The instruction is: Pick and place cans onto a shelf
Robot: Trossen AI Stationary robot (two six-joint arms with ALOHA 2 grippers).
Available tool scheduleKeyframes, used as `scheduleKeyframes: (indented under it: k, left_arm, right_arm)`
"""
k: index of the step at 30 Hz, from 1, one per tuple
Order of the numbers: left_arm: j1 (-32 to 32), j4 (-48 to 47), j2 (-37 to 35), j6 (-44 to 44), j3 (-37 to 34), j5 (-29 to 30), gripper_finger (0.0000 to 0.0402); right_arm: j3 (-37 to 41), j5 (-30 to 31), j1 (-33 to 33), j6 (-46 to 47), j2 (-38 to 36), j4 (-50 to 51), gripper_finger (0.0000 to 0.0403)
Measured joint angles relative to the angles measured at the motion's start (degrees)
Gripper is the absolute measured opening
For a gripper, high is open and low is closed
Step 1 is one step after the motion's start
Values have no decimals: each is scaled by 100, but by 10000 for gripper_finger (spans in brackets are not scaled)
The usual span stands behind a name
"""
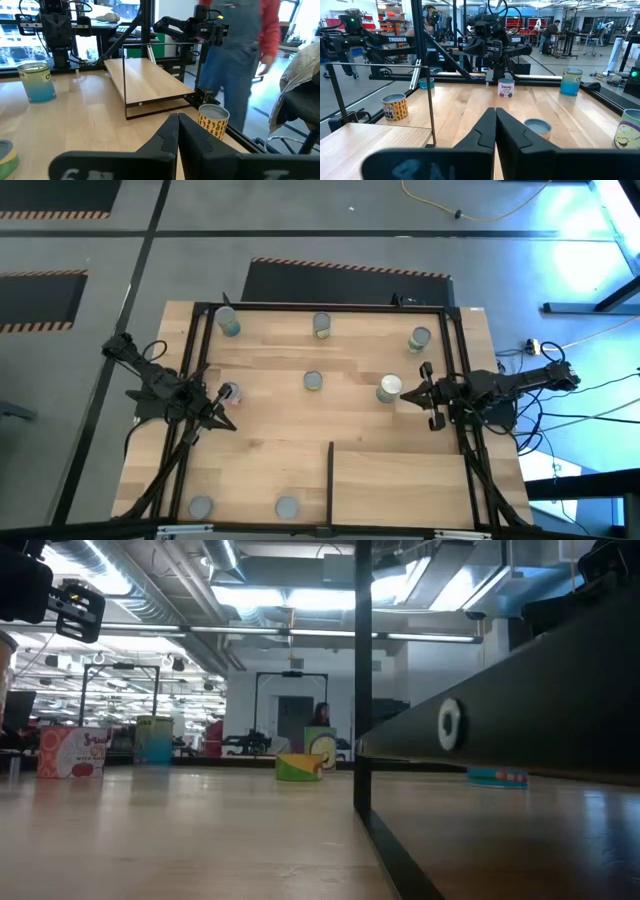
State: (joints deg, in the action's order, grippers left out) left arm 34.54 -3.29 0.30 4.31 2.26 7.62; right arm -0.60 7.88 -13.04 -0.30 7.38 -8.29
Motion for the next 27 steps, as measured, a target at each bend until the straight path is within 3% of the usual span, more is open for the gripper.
scheduleKeyframes:
  k: [27]
  left_arm:
    - [0, 0, -1, -1, 0, 0, 0]
  right_arm:
    - [0, 2, -2, -2, -2, -141, 10]
